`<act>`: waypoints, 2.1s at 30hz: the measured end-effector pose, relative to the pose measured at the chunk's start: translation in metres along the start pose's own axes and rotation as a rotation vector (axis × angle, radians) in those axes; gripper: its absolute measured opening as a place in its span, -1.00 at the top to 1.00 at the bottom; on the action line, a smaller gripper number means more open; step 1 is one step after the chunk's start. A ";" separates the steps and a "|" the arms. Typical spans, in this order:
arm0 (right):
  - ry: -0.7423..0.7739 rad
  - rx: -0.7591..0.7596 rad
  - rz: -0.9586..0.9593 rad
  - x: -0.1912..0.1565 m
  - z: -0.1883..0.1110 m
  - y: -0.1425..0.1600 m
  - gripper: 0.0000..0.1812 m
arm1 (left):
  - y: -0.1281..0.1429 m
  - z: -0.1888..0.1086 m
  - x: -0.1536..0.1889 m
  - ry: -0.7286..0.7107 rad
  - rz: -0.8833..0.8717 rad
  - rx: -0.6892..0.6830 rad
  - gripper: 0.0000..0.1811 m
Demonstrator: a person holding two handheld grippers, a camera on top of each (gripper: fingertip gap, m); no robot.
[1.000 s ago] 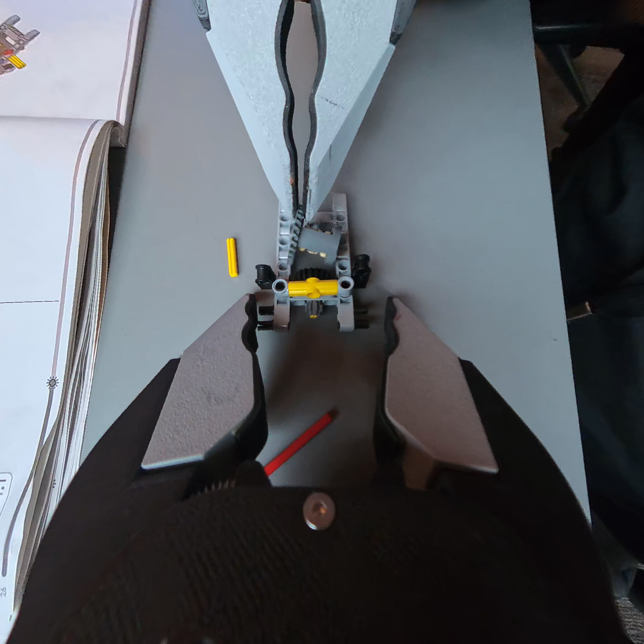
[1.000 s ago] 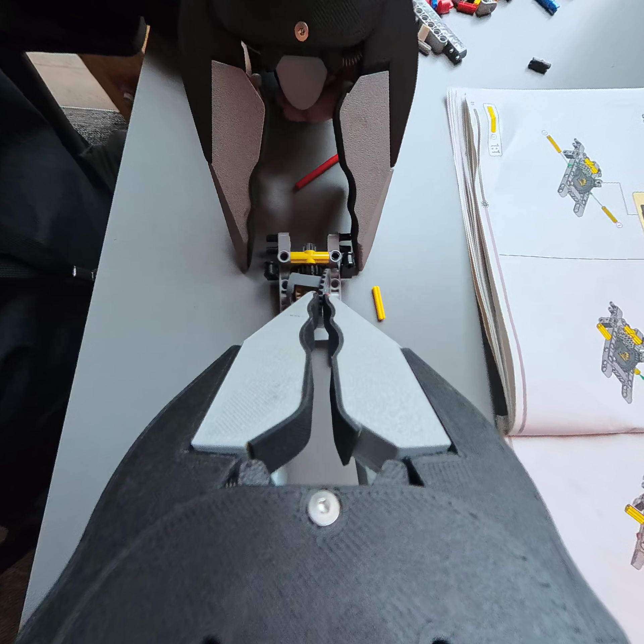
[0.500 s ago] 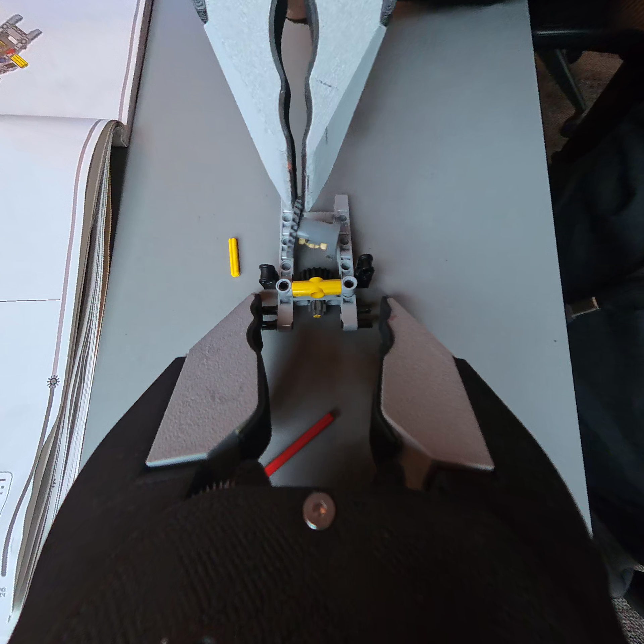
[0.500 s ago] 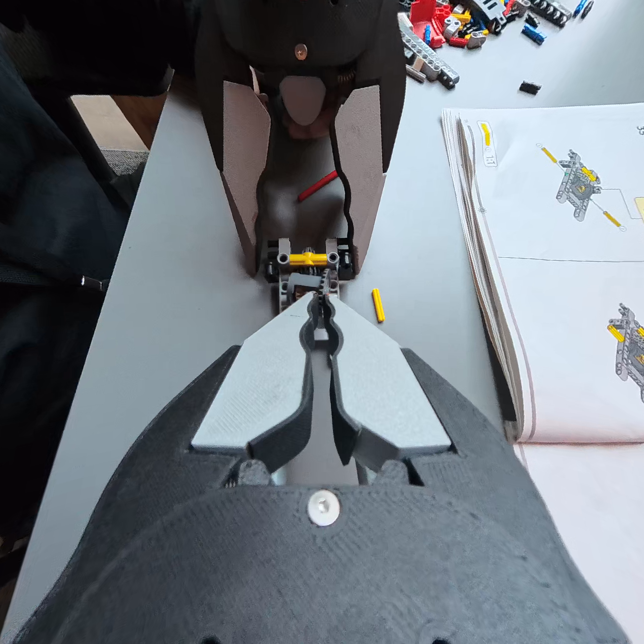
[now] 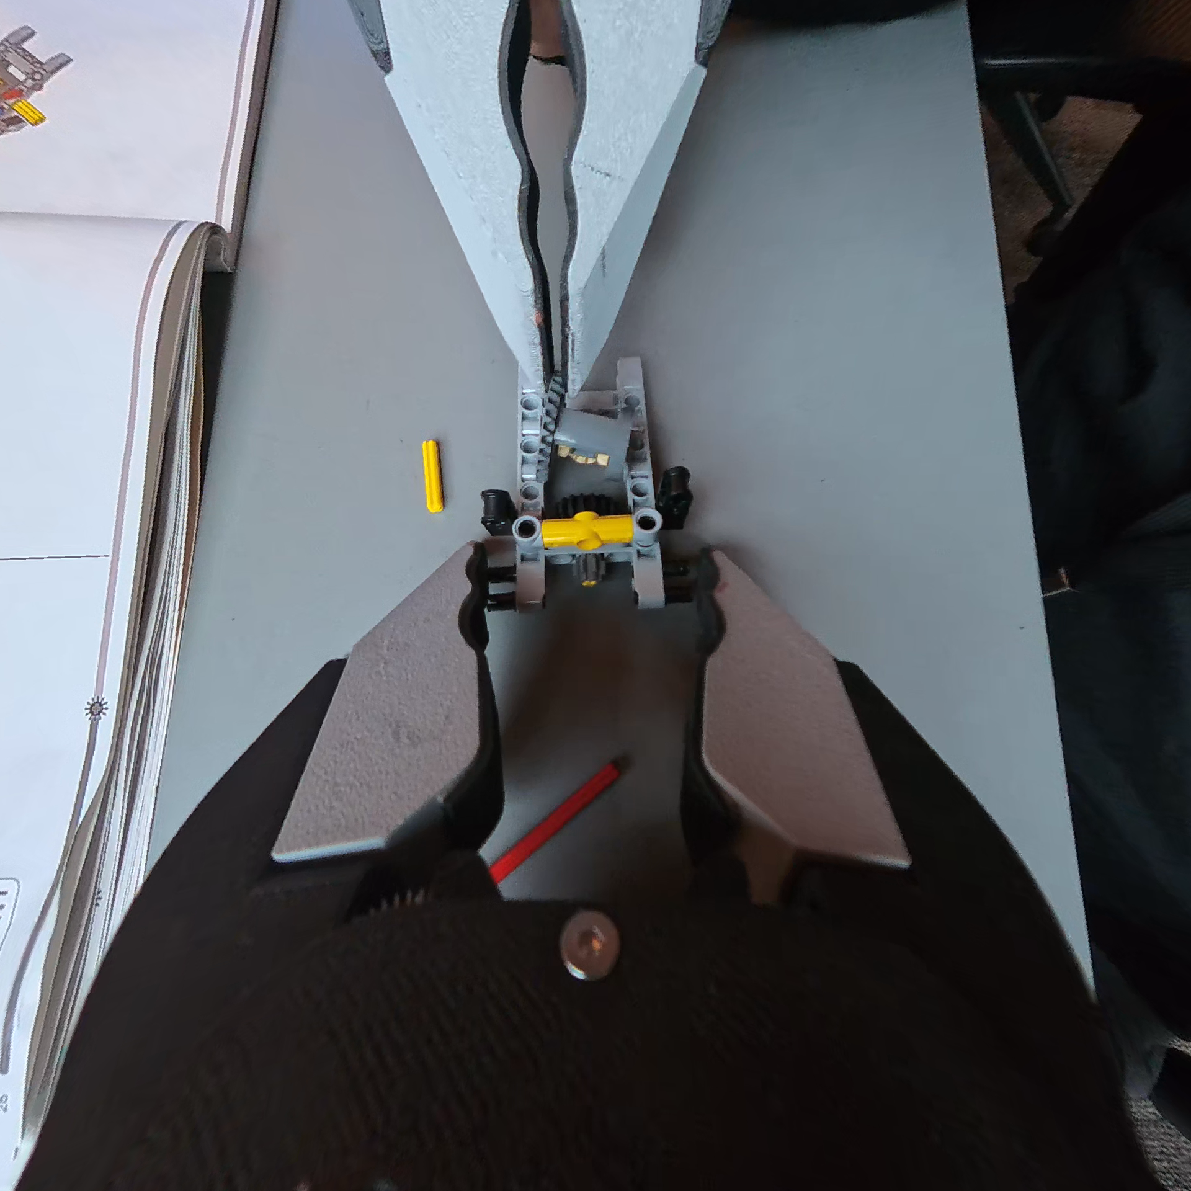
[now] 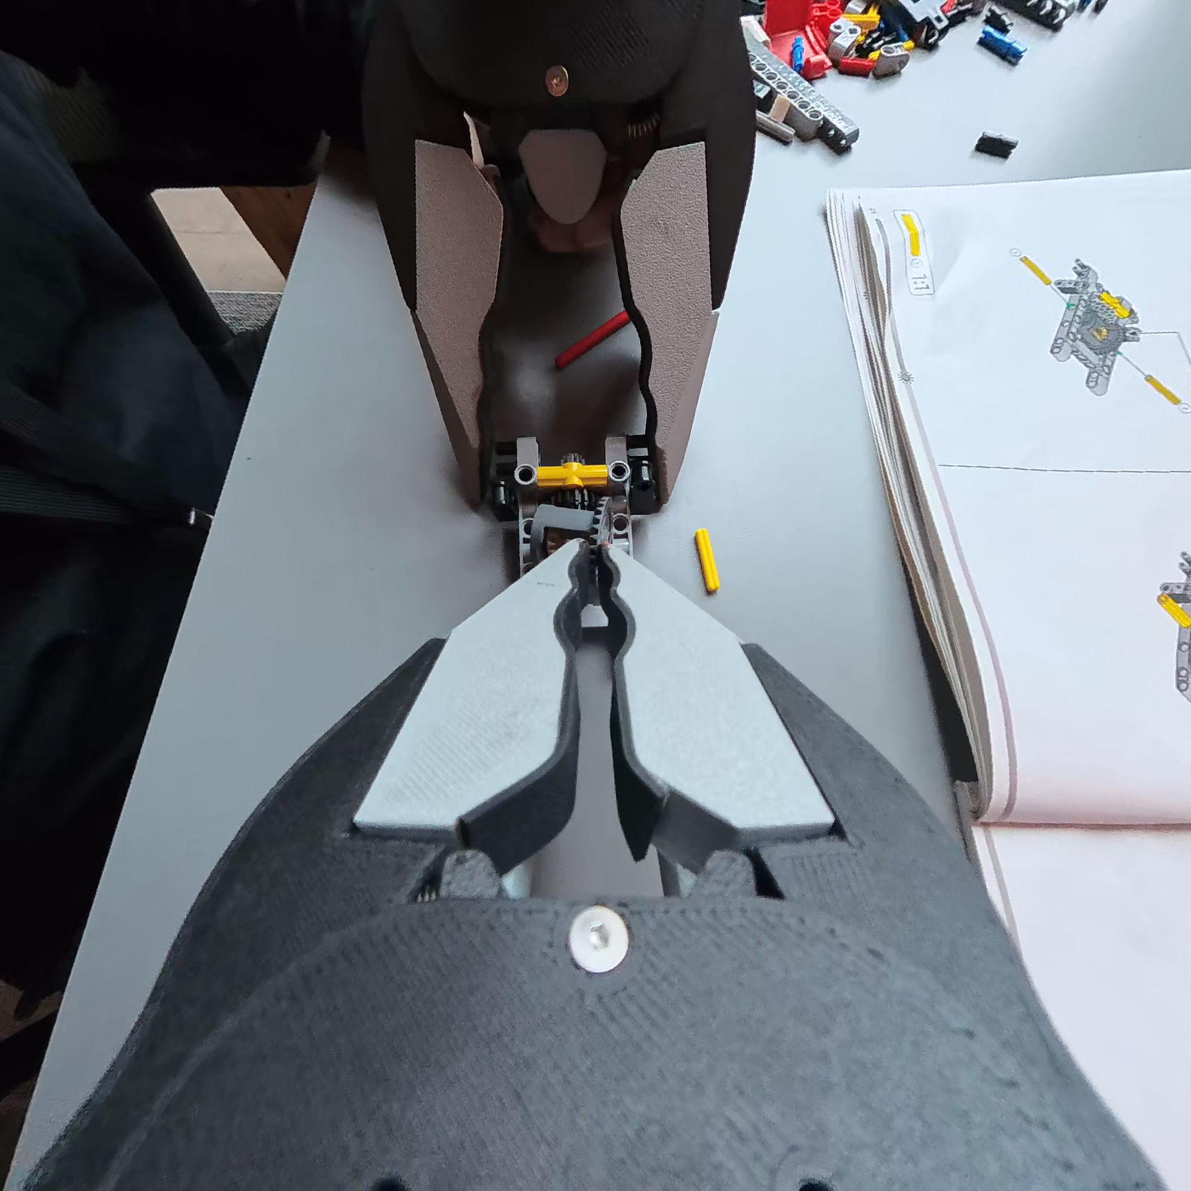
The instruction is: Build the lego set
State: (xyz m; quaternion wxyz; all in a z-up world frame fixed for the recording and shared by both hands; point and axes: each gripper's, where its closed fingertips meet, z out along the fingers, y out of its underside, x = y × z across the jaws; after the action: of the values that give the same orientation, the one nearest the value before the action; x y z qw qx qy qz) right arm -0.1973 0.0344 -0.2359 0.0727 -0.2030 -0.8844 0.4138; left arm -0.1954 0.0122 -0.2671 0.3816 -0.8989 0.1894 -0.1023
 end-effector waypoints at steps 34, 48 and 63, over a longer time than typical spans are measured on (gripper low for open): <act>-0.001 -0.262 0.014 -0.007 0.003 0.002 1.00 | 0.000 0.000 0.001 0.017 0.019 -0.001 0.33; 0.000 -0.190 0.048 0.002 -0.015 0.003 1.00 | 0.000 0.000 0.001 0.030 0.012 0.002 0.33; -0.015 -0.175 0.110 0.011 -0.017 0.011 1.00 | 0.000 0.000 0.004 0.036 0.028 -0.001 0.25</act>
State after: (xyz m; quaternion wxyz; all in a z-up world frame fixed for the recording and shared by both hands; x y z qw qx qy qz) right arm -0.1991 0.0573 -0.2336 0.0254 -0.2536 -0.9053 0.3397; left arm -0.1919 0.0105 -0.2669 0.3792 -0.8943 0.2089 -0.1129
